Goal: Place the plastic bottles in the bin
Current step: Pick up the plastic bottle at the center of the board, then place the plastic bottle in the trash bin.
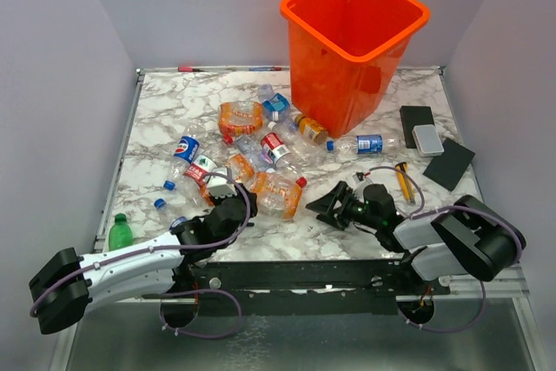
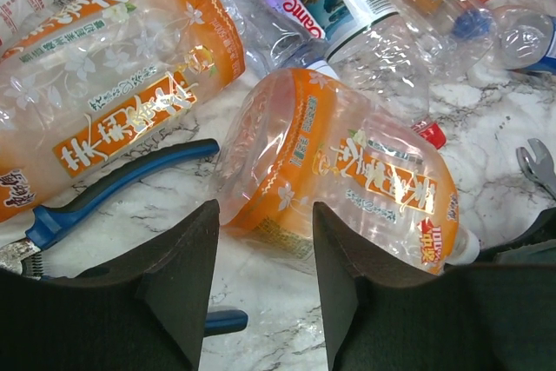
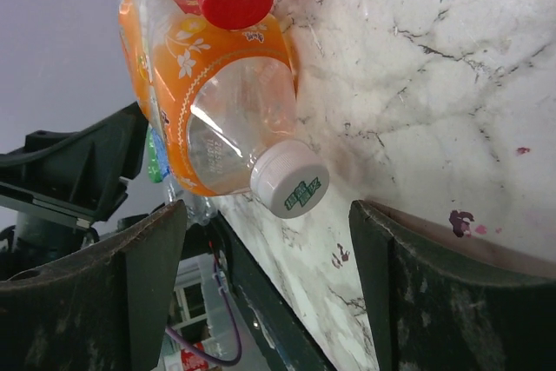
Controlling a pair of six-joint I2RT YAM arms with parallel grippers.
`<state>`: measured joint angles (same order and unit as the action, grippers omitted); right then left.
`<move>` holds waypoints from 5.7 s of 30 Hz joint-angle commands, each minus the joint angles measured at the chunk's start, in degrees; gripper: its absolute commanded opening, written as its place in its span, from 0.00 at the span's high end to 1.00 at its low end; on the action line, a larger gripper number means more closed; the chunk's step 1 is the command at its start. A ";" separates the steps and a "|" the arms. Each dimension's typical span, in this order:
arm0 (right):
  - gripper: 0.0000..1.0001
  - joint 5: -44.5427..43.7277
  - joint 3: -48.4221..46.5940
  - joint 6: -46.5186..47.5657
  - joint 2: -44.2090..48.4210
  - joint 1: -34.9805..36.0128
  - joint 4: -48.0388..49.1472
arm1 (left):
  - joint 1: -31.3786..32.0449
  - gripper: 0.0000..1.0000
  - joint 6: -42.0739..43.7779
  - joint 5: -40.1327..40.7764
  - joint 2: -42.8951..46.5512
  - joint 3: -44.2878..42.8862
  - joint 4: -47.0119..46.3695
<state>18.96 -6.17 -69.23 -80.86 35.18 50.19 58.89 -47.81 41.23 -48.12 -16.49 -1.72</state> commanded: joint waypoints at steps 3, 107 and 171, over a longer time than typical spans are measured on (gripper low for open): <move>0.23 -4.43 0.37 -3.21 -5.55 0.62 5.17 | -0.01 0.56 -1.86 0.29 -2.41 2.23 -4.60; 0.00 9.25 -65.51 55.07 39.91 1.80 -74.66 | -5.97 0.77 46.16 -86.22 -11.23 -50.11 16.90; 1.00 -23.33 -88.23 53.41 19.12 9.03 -68.65 | -5.72 0.01 29.03 -34.07 17.47 -22.76 -0.95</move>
<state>21.37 -84.95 -25.47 -61.52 43.94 -12.75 53.01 -24.77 -12.82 -37.82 -41.39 -12.64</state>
